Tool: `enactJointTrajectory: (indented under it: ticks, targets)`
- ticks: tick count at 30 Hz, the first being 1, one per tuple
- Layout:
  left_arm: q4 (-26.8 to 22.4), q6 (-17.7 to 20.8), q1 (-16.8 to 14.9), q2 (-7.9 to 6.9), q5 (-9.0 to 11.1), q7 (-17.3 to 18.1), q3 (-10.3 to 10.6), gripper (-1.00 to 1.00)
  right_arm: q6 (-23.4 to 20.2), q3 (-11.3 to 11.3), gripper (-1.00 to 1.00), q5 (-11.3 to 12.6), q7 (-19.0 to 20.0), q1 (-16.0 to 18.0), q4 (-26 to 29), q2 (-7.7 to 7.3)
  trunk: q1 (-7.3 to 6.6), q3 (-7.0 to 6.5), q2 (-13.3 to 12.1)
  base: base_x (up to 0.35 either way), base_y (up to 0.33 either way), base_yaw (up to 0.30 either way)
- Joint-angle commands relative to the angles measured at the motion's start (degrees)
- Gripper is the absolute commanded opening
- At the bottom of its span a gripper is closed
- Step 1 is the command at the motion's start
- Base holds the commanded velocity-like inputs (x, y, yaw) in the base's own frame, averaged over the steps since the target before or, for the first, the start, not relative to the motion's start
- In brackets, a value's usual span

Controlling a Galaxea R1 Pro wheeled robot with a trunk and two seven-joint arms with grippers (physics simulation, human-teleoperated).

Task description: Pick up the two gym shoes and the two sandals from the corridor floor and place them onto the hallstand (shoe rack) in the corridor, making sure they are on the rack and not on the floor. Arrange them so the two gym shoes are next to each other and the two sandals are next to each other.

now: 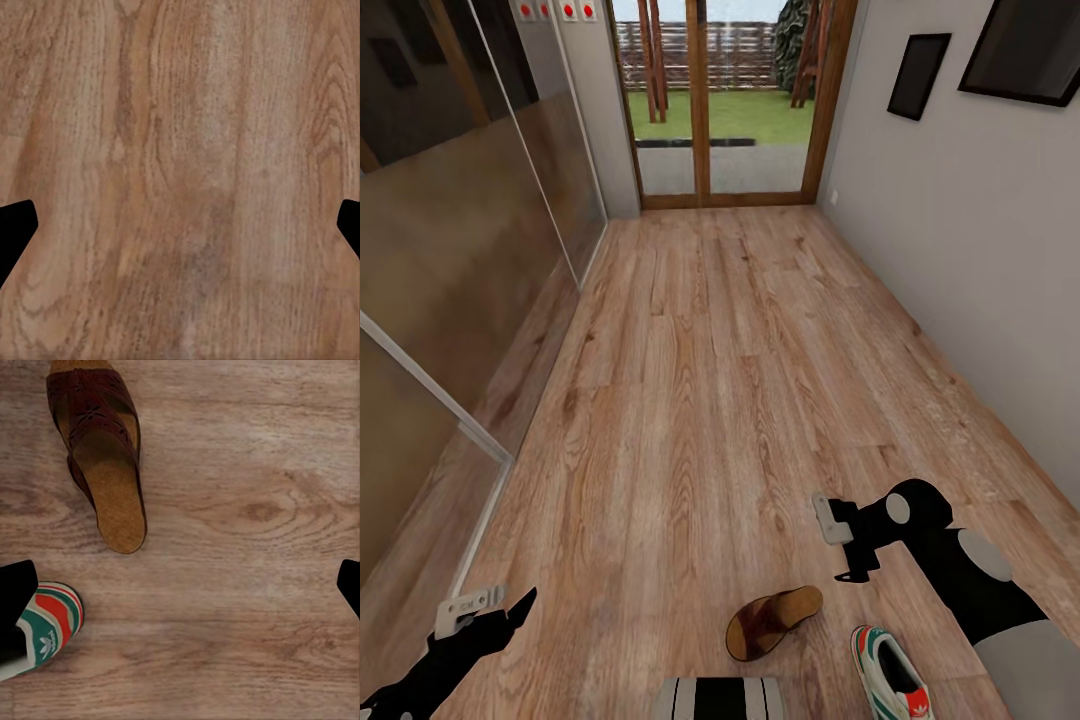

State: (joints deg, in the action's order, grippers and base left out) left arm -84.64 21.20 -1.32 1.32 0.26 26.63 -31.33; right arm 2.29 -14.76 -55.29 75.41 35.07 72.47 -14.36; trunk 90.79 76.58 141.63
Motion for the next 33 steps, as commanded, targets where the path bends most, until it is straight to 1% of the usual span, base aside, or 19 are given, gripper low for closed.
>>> enactJointTrajectory:
  ticks: [1,5,9,20,24,25,27,28,31,33]
  targets:
    - [0.0,0.0,0.0,0.0,0.0,0.0,0.0,1.0,0.0,0.0,1.0,0.0,0.0,0.0,0.0,-0.01,0.0,0.0,0.0,0.0,0.0,0.0]
    - [0.0,0.2,0.0,0.0,-0.1,0.0,0.2,1.0,0.0,0.0,1.0,0.0,0.0,0.0,0.0,-0.03,0.0,0.0,0.0,0.0,0.0,0.0]
    - [0.0,0.3,0.0,0.0,-0.1,0.0,0.2,1.0,0.0,0.0,1.0,0.0,0.0,0.0,0.0,-0.02,0.88,0.72,1.6,0.0,0.0,0.0]
    - [0.0,0.3,0.0,0.0,-0.1,0.0,0.3,1.0,0.0,-0.2,1.0,0.0,0.0,0.0,0.1,0.21,1.16,3.16,1.8,0.0,0.0,0.0]
    - [0.0,0.3,0.0,0.0,0.0,0.0,0.3,1.0,0.0,-0.3,1.0,0.0,0.0,0.0,0.5,1.66,1.27,4.04,1.8,0.0,0.0,0.0]
    - [0.0,0.2,0.0,0.0,-0.1,0.0,0.3,1.0,0.0,-0.2,1.0,0.0,0.0,0.0,0.6,2.71,1.29,4.26,1.8,0.0,0.0,0.0]
    - [0.0,0.2,0.0,0.0,0.0,0.0,0.3,1.0,0.0,-0.2,1.0,0.0,0.0,0.0,0.7,3.68,1.34,4.71,1.8,0.0,0.0,0.0]
    - [0.0,0.2,0.0,0.0,0.0,0.0,0.3,1.0,0.0,-0.2,1.0,0.0,0.0,0.0,0.8,4.49,1.37,4.93,1.9,0.0,0.0,0.0]
    - [0.0,0.3,0.0,0.0,0.0,0.0,0.3,1.0,0.0,-0.2,1.0,-0.1,0.0,0.0,0.9,5.49,1.45,5.59,1.9,0.0,0.0,0.0]
    - [0.0,0.3,0.0,0.0,0.0,0.0,0.3,1.0,0.0,-0.2,1.0,-0.1,0.0,0.0,0.9,5.74,1.45,5.59,1.9,0.0,0.0,0.0]
